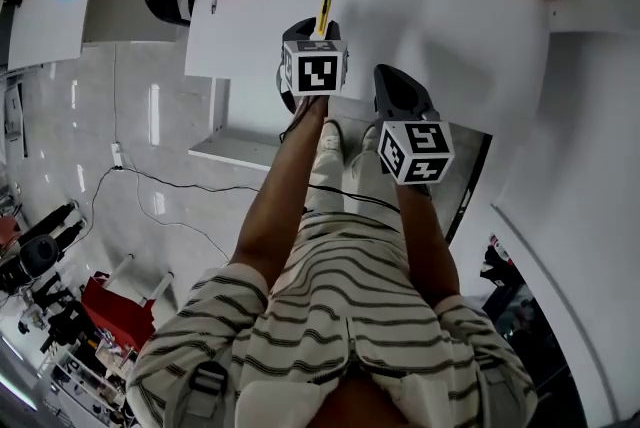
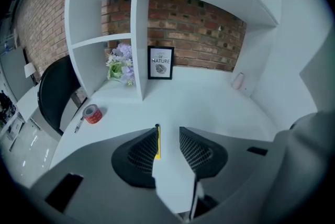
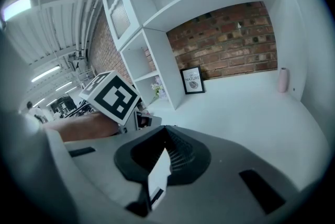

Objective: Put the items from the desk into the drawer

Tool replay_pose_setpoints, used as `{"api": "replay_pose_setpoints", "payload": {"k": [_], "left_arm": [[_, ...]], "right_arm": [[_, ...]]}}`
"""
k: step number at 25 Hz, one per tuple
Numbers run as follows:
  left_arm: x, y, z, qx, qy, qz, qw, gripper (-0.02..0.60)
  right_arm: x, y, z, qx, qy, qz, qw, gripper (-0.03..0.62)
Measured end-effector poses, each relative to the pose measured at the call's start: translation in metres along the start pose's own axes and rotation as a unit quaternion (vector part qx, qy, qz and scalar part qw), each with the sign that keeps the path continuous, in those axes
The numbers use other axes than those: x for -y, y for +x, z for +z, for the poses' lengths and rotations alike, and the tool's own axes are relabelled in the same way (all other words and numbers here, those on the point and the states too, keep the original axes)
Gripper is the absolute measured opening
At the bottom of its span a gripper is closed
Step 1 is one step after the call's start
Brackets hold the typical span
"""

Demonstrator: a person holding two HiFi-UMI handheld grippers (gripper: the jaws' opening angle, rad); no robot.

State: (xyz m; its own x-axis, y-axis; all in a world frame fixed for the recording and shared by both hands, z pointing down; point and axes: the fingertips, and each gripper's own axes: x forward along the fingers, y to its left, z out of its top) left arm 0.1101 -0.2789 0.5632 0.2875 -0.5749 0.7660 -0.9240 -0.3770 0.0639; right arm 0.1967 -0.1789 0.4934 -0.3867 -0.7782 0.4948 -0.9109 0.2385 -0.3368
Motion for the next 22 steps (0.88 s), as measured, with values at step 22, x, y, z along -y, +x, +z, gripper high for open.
{"api": "replay_pose_setpoints", "payload": {"k": [22], "left_arm": [[-0.013,0.068,-0.021,-0.087,0.049,0.002,0.9950,0.133]], "right_arm": [[0.015,0.002,-0.022,-0.023,0.013,-0.005,1.000,0.012]]}}
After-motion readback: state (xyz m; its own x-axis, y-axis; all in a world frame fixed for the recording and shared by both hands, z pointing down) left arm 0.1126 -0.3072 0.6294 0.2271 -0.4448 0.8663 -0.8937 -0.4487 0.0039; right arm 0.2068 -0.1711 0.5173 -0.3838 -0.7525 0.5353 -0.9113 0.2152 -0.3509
